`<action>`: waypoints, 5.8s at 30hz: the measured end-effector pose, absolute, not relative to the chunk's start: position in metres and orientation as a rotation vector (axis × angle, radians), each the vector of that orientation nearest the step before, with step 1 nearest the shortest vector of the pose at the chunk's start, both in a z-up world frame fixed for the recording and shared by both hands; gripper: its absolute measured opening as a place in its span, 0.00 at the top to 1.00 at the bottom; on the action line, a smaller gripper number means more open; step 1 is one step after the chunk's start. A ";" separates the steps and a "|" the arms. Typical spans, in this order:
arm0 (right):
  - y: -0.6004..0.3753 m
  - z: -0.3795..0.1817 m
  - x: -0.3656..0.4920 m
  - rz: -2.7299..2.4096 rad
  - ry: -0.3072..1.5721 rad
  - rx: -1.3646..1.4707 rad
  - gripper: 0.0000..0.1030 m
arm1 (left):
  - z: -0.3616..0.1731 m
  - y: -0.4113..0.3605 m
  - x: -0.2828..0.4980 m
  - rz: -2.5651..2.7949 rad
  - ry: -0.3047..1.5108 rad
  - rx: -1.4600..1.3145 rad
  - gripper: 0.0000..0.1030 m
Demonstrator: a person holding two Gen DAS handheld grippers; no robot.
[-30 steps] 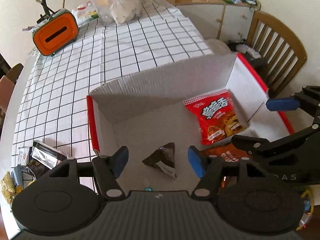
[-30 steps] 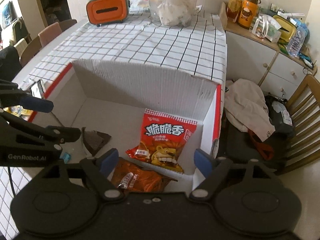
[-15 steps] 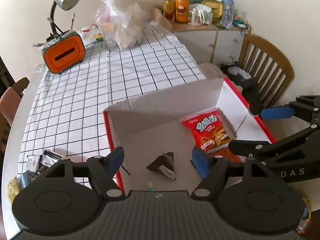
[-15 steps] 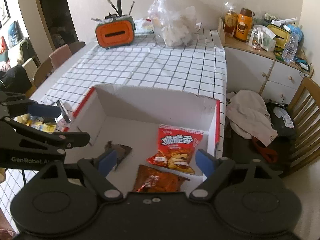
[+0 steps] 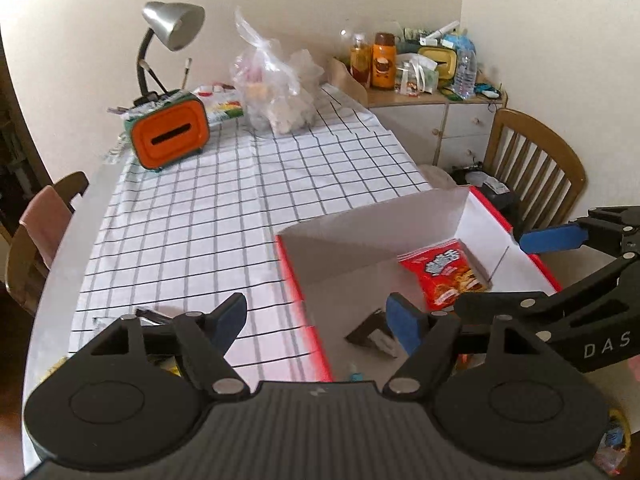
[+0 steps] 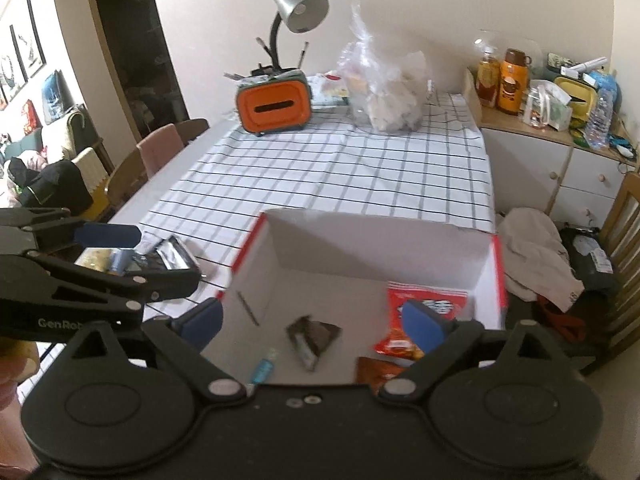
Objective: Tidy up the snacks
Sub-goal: 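Move both open grippers back toward the remaining snacks, then grasp the small green packet with the left gripper while the right grasps the yellow Minion packet, then carry the green packet and Minion packet over the red box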
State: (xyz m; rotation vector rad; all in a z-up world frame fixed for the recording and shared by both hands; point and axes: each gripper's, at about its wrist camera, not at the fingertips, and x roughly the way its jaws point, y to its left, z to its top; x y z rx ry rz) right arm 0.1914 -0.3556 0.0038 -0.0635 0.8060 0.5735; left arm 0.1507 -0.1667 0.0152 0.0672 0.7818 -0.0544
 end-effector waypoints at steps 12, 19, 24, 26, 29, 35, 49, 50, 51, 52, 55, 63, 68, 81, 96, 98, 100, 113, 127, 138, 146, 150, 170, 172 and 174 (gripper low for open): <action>-0.287 -0.004 0.166 0.607 0.810 -0.038 0.01 | 0.001 -0.090 0.114 -0.034 0.751 0.057 0.16; -0.234 -0.011 0.158 0.644 0.817 -0.064 0.01 | -0.012 -0.029 0.098 0.018 0.769 0.020 0.16; -0.197 -0.021 0.156 0.676 0.834 -0.085 0.01 | -0.027 0.015 0.090 0.065 0.798 -0.003 0.16; -0.183 -0.027 0.157 0.683 0.842 -0.094 0.01 | -0.034 0.033 0.088 0.091 0.814 -0.012 0.16; -0.164 -0.036 0.158 0.694 0.854 -0.109 0.01 | -0.044 0.056 0.084 0.122 0.836 -0.030 0.16; -0.131 -0.061 0.165 0.710 0.880 -0.156 0.01 | -0.065 0.095 0.082 0.185 0.880 -0.051 0.16; -0.058 -0.108 0.183 0.835 0.908 -0.345 0.06 | -0.109 0.148 0.086 0.275 0.980 -0.155 0.16; -0.054 -0.111 0.185 0.838 0.911 -0.355 0.06 | -0.111 0.151 0.087 0.280 0.985 -0.159 0.16; -0.049 -0.115 0.186 0.837 0.912 -0.371 0.07 | -0.114 0.154 0.088 0.287 0.993 -0.164 0.16; -0.045 -0.118 0.188 0.839 0.913 -0.380 0.07 | -0.116 0.156 0.089 0.292 0.998 -0.169 0.16; -0.034 -0.128 0.193 0.850 0.927 -0.408 0.09 | -0.121 0.161 0.091 0.302 1.015 -0.174 0.16; -0.016 -0.148 0.197 0.866 0.935 -0.494 0.14 | -0.132 0.171 0.097 0.298 1.037 -0.206 0.16; -0.012 -0.153 0.202 0.865 0.944 -0.496 0.17 | -0.138 0.177 0.105 0.292 1.042 -0.236 0.16; -0.005 -0.155 0.193 0.852 0.939 -0.468 0.38 | -0.150 0.185 0.113 0.283 1.077 -0.263 0.40; -0.020 -0.150 0.177 0.790 0.977 -0.359 0.51 | -0.149 0.181 0.104 0.256 1.064 -0.222 0.69; -0.026 -0.147 0.172 0.787 0.973 -0.342 0.51 | -0.148 0.179 0.101 0.252 1.063 -0.218 0.69; -0.032 -0.144 0.168 0.782 0.976 -0.321 0.51 | -0.146 0.177 0.097 0.250 1.062 -0.217 0.69; -0.076 -0.103 0.146 0.744 0.951 -0.196 0.51 | -0.111 0.148 0.079 0.210 1.025 -0.198 0.69; -0.149 -0.052 0.134 0.668 0.863 -0.139 0.51 | -0.060 0.076 0.083 0.130 0.958 -0.154 0.69; -0.230 -0.032 0.140 0.608 0.822 -0.114 0.51 | -0.032 -0.012 0.096 0.043 0.917 -0.094 0.69; -0.287 -0.024 0.150 0.573 0.803 -0.113 0.51 | -0.023 -0.081 0.111 -0.020 0.899 -0.048 0.69; -0.315 -0.022 0.157 0.548 0.796 -0.114 0.51 | -0.021 -0.113 0.121 -0.048 0.891 -0.023 0.69; -0.406 -0.039 0.228 0.443 0.881 -0.112 0.51 | -0.040 -0.227 0.200 -0.119 0.972 0.095 0.69; -0.406 -0.042 0.238 0.440 0.897 -0.116 0.51 | -0.043 -0.234 0.209 -0.112 0.989 0.103 0.69; -0.404 -0.048 0.248 0.436 0.912 -0.133 0.51 | -0.049 -0.239 0.217 -0.111 1.008 0.119 0.69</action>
